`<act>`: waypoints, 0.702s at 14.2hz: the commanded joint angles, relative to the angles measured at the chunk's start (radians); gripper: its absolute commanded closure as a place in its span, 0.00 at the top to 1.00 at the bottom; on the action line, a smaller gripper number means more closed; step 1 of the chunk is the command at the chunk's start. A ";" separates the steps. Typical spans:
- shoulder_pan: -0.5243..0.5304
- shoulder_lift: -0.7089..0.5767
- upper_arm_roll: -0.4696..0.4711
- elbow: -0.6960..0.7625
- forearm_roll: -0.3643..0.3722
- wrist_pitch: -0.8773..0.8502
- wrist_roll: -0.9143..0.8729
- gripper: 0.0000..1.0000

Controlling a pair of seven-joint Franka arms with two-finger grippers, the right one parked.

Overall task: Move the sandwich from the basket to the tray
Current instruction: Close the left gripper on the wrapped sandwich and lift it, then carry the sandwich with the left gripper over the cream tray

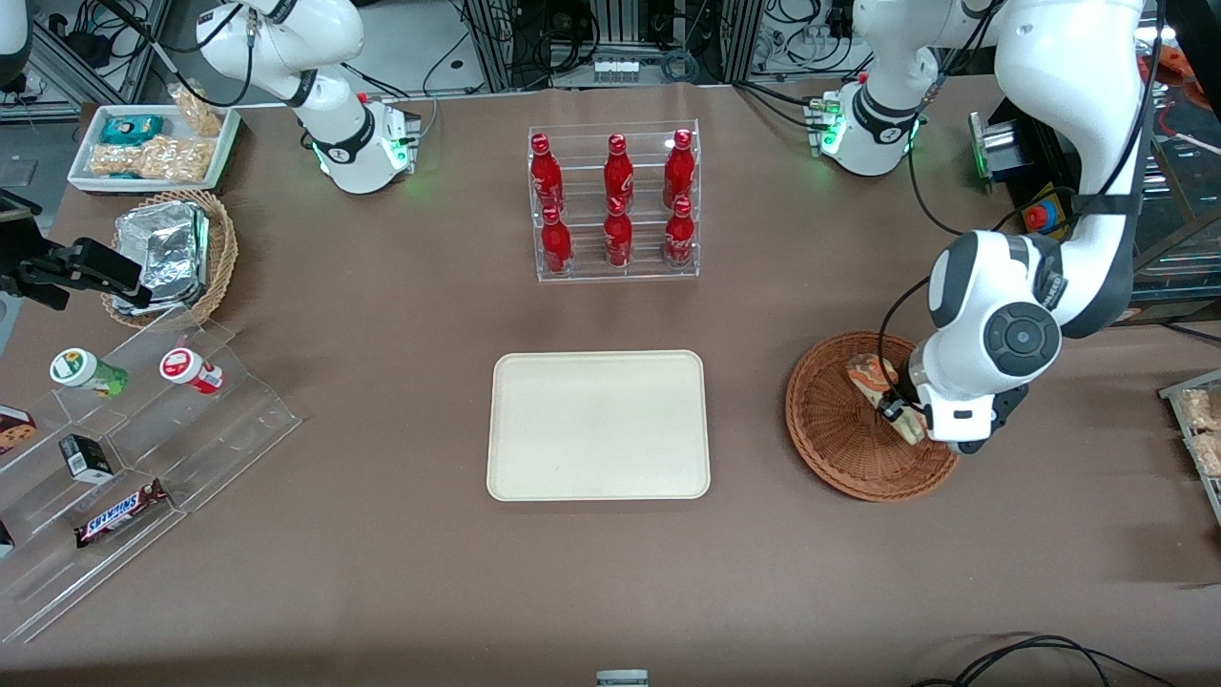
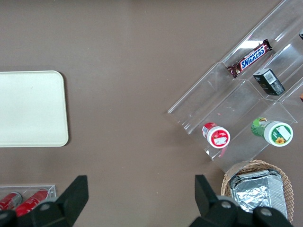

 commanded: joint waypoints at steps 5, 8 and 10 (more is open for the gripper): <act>-0.235 0.246 0.002 0.350 0.012 -0.058 0.014 0.06; -0.323 0.356 -0.031 0.495 0.010 -0.051 0.157 0.08; -0.385 0.433 -0.034 0.598 0.004 -0.046 0.150 0.05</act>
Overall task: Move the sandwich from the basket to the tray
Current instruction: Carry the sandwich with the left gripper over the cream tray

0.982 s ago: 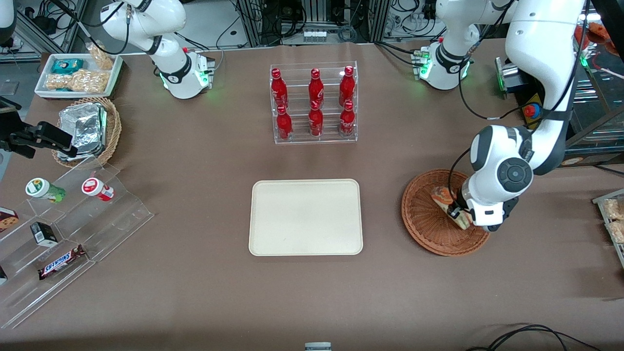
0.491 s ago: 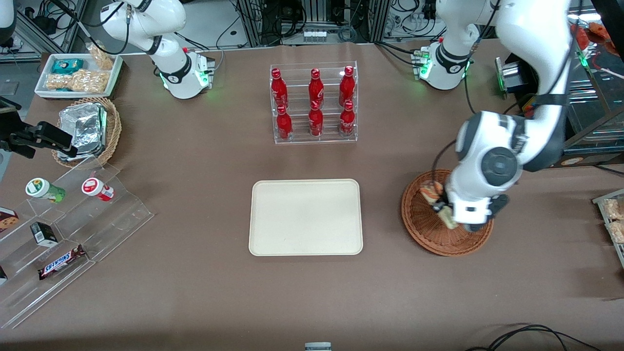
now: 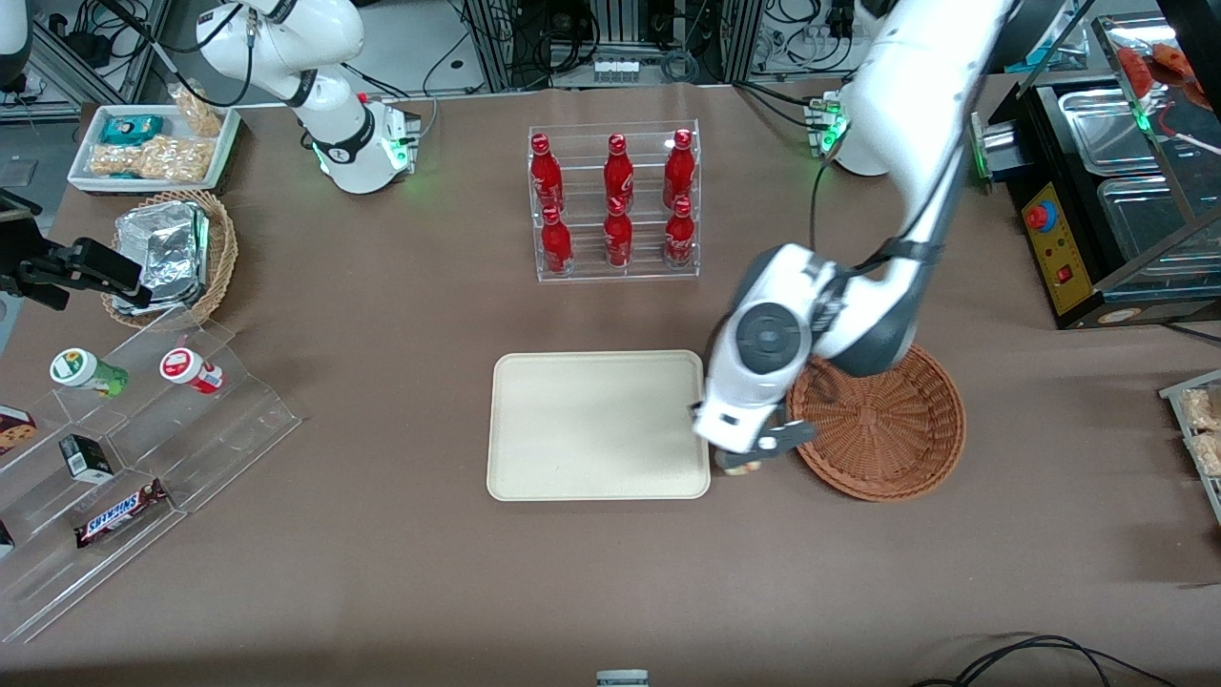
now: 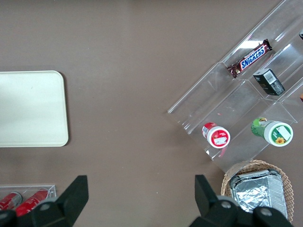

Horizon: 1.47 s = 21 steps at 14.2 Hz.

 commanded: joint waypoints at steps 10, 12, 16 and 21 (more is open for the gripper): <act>-0.210 0.247 0.006 0.299 0.011 0.113 -0.029 0.02; -0.214 0.258 0.004 0.297 0.010 0.116 0.006 0.02; -0.210 0.272 0.001 0.265 -0.006 0.160 0.051 0.19; -0.210 0.232 0.001 0.244 -0.038 0.186 -0.087 1.00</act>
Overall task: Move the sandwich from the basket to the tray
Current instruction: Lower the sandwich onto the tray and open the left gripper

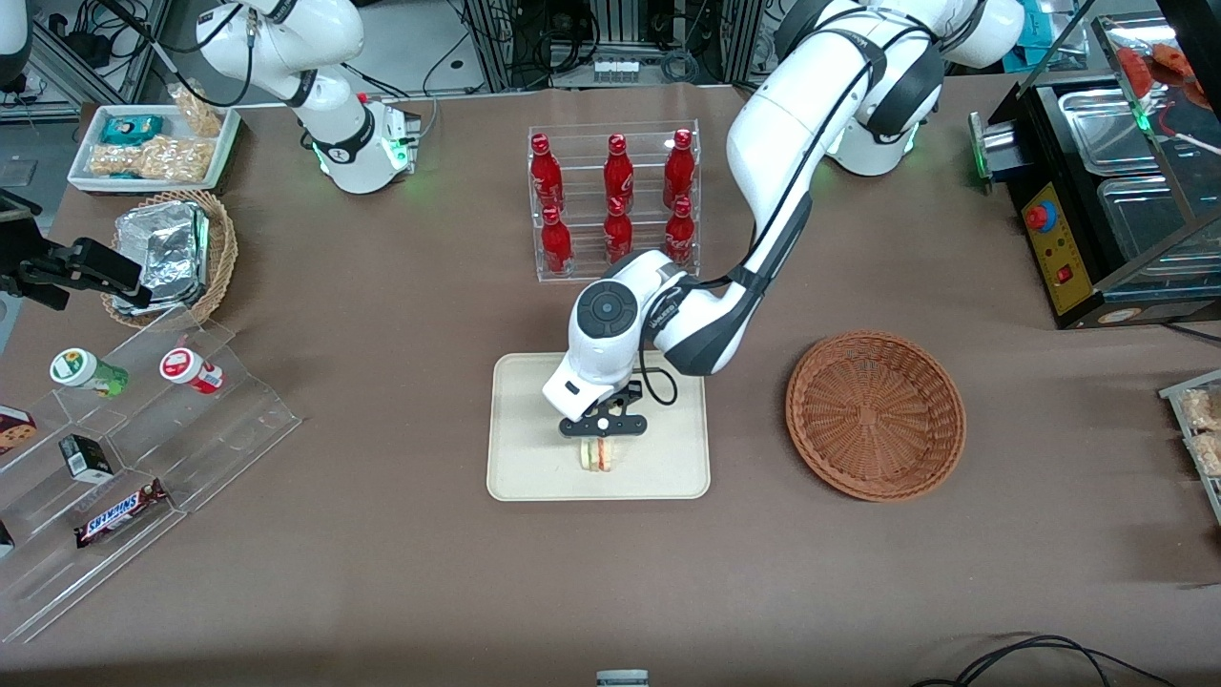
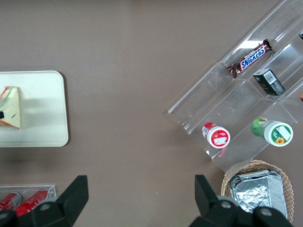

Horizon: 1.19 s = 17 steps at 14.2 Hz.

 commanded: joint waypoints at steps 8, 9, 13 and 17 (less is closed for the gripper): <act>0.053 -0.379 0.014 -0.091 0.036 -0.393 -0.061 1.00; 0.060 -0.410 0.034 -0.135 0.049 -0.399 -0.088 1.00; 0.192 -0.525 0.063 -0.284 0.038 -0.399 -0.084 1.00; 0.344 -0.680 0.063 -0.482 0.007 -0.396 0.190 1.00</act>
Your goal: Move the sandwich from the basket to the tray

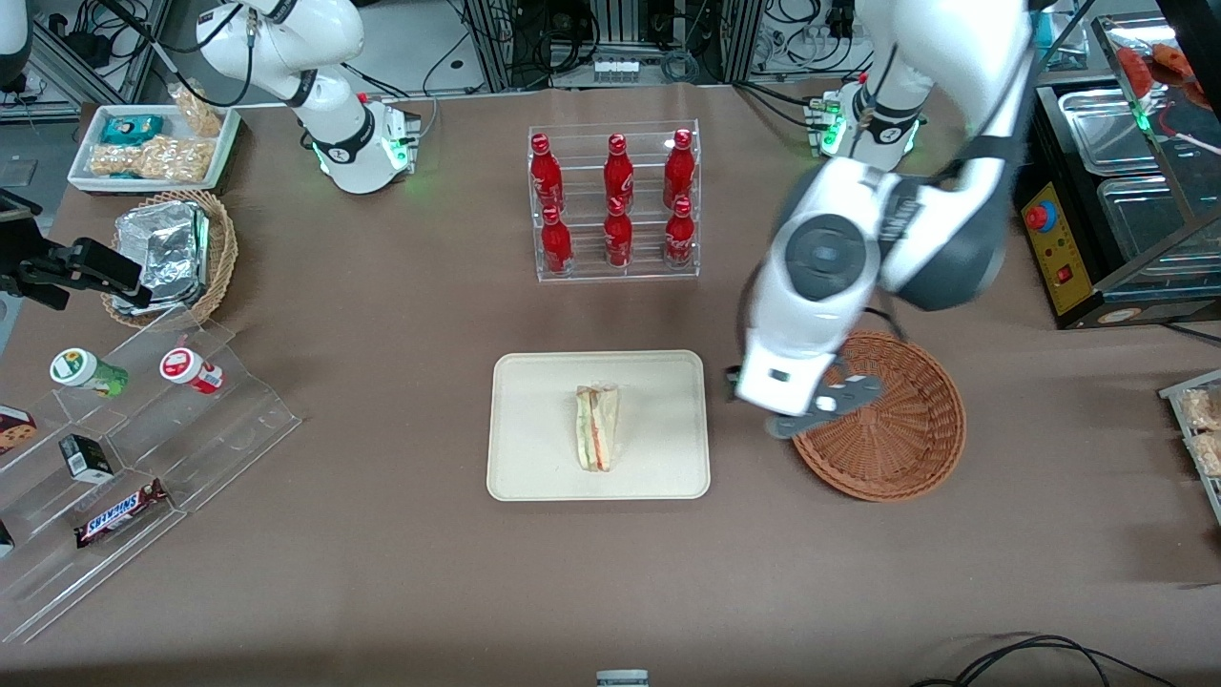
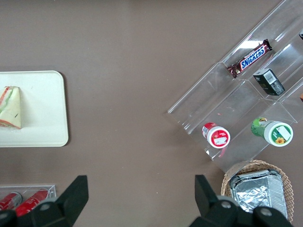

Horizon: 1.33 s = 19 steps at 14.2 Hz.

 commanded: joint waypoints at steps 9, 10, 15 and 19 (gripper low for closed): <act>0.341 -0.418 -0.006 -0.364 -0.069 -0.094 0.687 1.00; 0.360 -0.434 -0.006 -0.363 -0.066 -0.108 0.708 1.00; 0.427 -0.464 -0.018 -0.346 -0.060 -0.104 0.838 1.00; 0.457 -0.471 -0.026 -0.320 -0.061 -0.054 0.843 1.00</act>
